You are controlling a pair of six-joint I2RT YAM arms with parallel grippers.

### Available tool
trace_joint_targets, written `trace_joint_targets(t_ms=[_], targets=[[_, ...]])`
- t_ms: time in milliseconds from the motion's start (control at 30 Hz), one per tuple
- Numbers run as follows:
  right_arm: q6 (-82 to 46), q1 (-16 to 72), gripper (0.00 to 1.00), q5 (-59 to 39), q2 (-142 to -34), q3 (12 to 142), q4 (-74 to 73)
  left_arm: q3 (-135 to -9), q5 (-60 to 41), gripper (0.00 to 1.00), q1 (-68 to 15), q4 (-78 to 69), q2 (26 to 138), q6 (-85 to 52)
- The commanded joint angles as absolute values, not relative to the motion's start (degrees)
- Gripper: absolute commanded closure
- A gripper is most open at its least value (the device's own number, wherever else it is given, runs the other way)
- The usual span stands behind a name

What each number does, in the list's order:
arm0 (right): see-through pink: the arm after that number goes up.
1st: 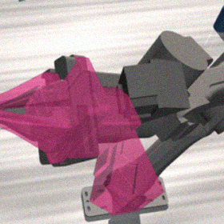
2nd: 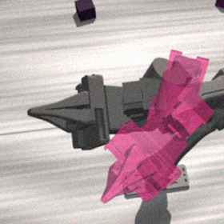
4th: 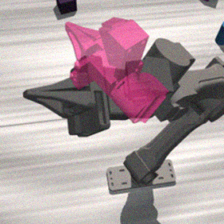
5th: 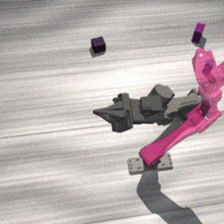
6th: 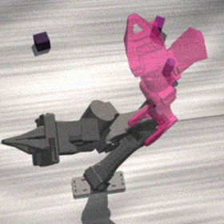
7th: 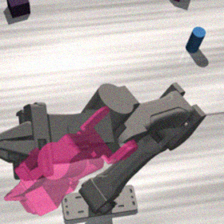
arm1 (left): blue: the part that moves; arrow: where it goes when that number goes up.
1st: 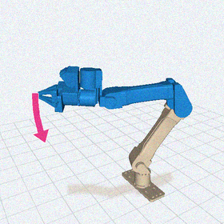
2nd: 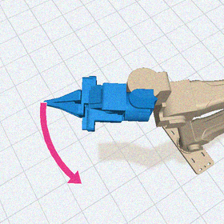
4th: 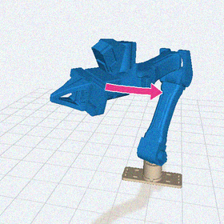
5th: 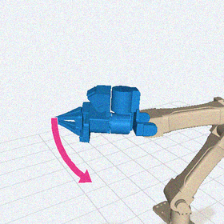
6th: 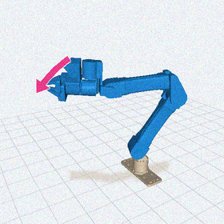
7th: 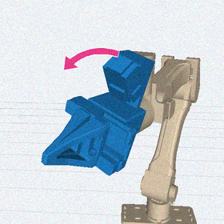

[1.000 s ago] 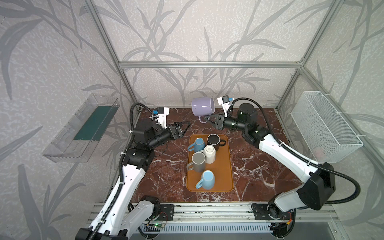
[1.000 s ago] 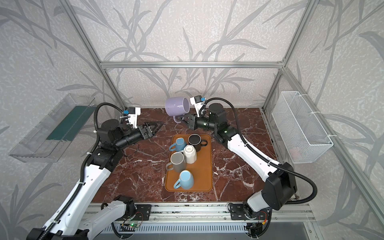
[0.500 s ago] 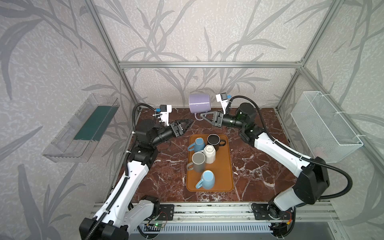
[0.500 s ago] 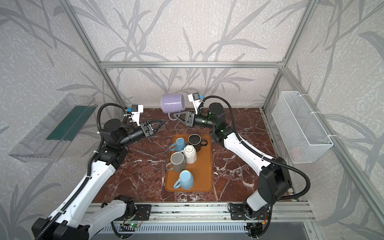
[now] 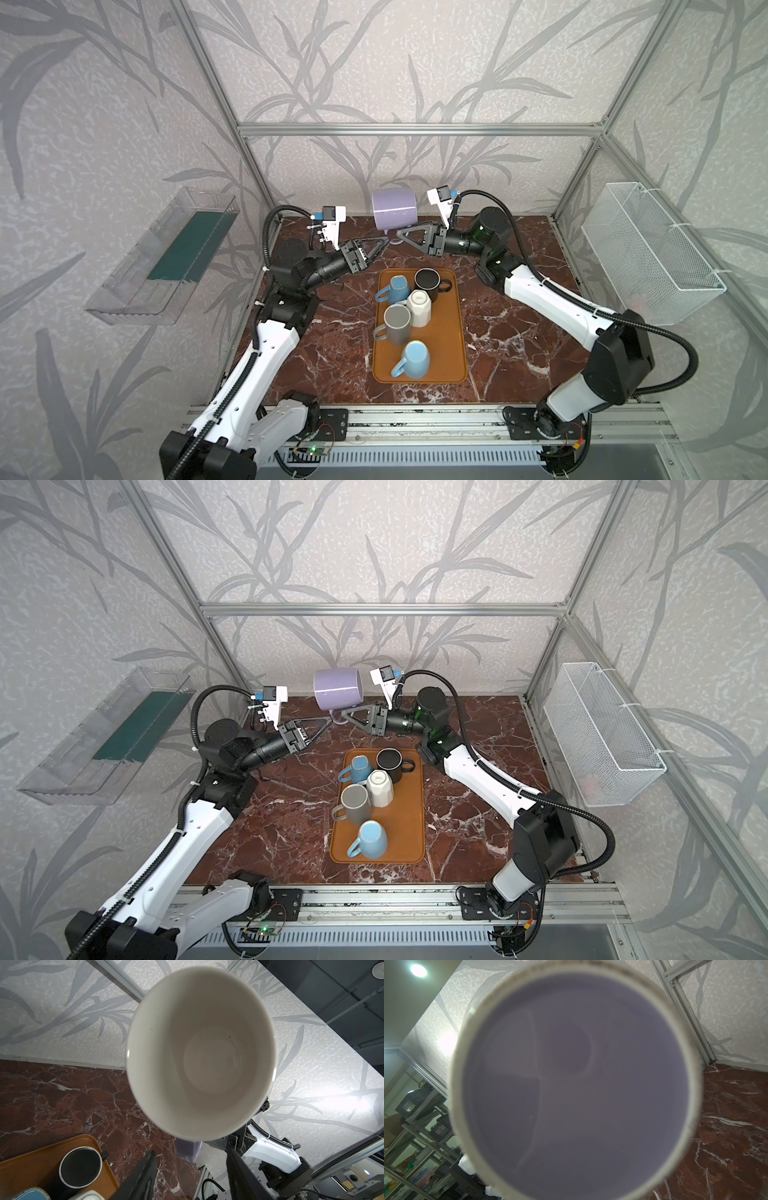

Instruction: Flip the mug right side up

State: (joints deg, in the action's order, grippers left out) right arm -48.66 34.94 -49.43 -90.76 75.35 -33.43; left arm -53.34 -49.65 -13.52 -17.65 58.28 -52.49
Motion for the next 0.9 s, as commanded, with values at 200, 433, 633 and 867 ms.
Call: trace_joint_targets(t_ms=[200, 433, 633, 867], targets=[[-50.2, 36.2, 0.98, -52.4, -91.2, 77.0, -42.0, -52.3, -51.3, 0.50, -14.1, -21.9, 57.2, -53.6], [-50.1, 37.2, 0.99, -52.1, -91.7, 77.2, -42.0, -52.4, -51.9, 0.56, -14.3, -22.9, 57.5, -53.7], [-50.6, 37.5, 1.00, -52.3, -92.0, 77.3, -44.1, -52.3, -52.3, 0.64, -14.3, -23.1, 57.1, -53.3], [-51.2, 37.7, 1.00, -52.5, -92.2, 77.4, -44.5, -52.1, -52.6, 0.72, -14.3, -23.3, 56.6, -53.1]])
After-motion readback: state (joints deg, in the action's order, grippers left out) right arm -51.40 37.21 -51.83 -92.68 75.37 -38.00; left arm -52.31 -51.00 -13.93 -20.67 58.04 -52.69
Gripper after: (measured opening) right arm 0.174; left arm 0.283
